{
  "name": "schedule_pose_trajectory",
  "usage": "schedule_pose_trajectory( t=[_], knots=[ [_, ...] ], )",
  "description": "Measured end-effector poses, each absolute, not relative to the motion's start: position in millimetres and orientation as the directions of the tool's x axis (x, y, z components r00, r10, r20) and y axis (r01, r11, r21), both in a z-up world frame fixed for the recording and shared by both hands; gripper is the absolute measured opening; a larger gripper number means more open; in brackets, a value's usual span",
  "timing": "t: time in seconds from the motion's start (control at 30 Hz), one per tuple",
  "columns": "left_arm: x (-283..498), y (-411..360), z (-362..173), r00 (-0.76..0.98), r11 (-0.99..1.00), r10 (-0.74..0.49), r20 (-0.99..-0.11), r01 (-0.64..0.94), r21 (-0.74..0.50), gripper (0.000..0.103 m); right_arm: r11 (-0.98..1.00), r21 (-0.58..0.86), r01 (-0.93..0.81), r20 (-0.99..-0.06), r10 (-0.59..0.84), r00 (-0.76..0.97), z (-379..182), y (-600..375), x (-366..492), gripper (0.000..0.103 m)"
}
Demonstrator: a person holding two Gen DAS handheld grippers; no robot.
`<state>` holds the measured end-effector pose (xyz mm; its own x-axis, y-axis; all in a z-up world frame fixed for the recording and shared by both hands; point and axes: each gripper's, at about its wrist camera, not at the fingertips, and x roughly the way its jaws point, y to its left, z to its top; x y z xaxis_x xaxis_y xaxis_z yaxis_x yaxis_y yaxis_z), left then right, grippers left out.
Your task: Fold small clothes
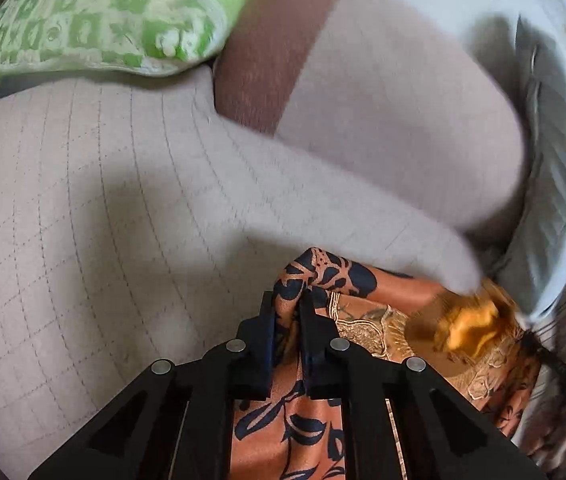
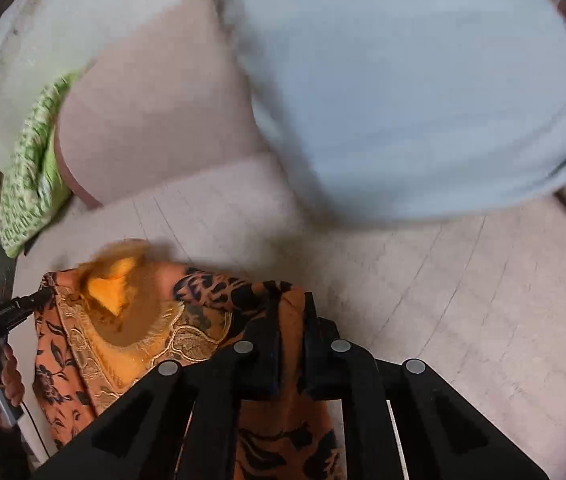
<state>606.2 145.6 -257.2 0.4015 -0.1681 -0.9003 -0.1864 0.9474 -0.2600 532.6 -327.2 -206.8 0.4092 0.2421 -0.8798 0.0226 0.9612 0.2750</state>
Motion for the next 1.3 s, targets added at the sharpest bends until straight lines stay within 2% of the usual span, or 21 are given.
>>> schedule_pose_trajectory(
  t=[0.13,0.2,0.27,0.3,0.33,0.37,0.4,0.43,0.47,0.5,0.53,0.63,0.77,0.93,1.13,1.3],
  knots=[
    [624,141,-276,0.386,0.966,-0.107,-0.916,-0.177,-0.188,0.009,0.973,0.225,0.054,-0.886,0.181,0.428,-213,-333,542,0.007],
    [627,139,-294,0.353,0.971,-0.073,-0.933,-0.188,-0.147,0.011,0.987,0.145,0.072,-0.916,0.106,0.387,-239,-333,548,0.008],
    [631,135,-319,0.296,0.975,-0.071,-0.953,-0.180,-0.129,0.013,0.985,0.139,0.103,-0.938,0.097,0.333,-265,-336,554,0.010],
    [627,135,-313,0.327,0.976,-0.081,-0.942,-0.168,-0.142,0.015,0.985,0.134,0.107,-0.949,0.096,0.300,-277,-336,554,0.011],
    [621,139,-302,0.351,0.969,-0.117,-0.929,-0.165,-0.184,0.015,0.987,0.131,0.096,-0.944,0.094,0.317,-274,-336,551,0.023],
    [614,143,-291,0.380,0.960,-0.152,-0.912,-0.162,-0.228,0.015,0.984,0.158,0.085,-0.936,0.122,0.329,-263,-337,545,0.027],
    [601,148,-277,0.419,0.949,-0.189,-0.888,-0.154,-0.274,0.021,0.973,0.220,0.068,-0.917,0.183,0.353,-246,-340,533,0.034],
    [588,155,-263,0.449,0.942,-0.210,-0.868,-0.145,-0.303,0.038,0.963,0.264,0.046,-0.895,0.227,0.384,-230,-341,520,0.047],
    [567,164,-248,0.473,0.942,-0.204,-0.857,-0.143,-0.303,0.049,0.958,0.284,0.034,-0.878,0.246,0.411,-217,-342,507,0.055],
    [546,172,-238,0.490,0.948,-0.175,-0.854,-0.152,-0.281,0.061,0.956,0.292,0.021,-0.856,0.251,0.452,-198,-344,484,0.072],
    [516,182,-226,0.532,0.956,-0.134,-0.836,-0.153,-0.251,0.061,0.955,0.297,0.009,-0.837,0.255,0.484,-186,-344,462,0.081],
    [438,200,-222,0.534,0.959,-0.031,-0.845,-0.222,-0.176,0.061,0.932,0.360,-0.038,-0.794,0.328,0.512,-172,-345,383,0.081],
    [337,203,-252,0.455,0.939,0.008,-0.891,-0.309,-0.149,0.060,0.887,0.461,-0.010,-0.783,0.413,0.465,-195,-330,290,0.081],
    [241,179,-270,0.384,0.931,-0.029,-0.923,-0.325,-0.164,0.060,0.870,0.490,0.049,-0.813,0.436,0.386,-209,-321,215,0.076],
    [199,166,-245,0.396,0.932,-0.019,-0.918,-0.324,-0.159,0.061,0.888,0.457,0.046,-0.831,0.408,0.379,-174,-356,178,0.077],
    [196,173,-242,0.255,0.918,-0.111,-0.961,-0.343,-0.197,0.059,0.911,0.396,0.112,-0.897,0.359,0.258,-206,-361,163,0.073]
  ],
)
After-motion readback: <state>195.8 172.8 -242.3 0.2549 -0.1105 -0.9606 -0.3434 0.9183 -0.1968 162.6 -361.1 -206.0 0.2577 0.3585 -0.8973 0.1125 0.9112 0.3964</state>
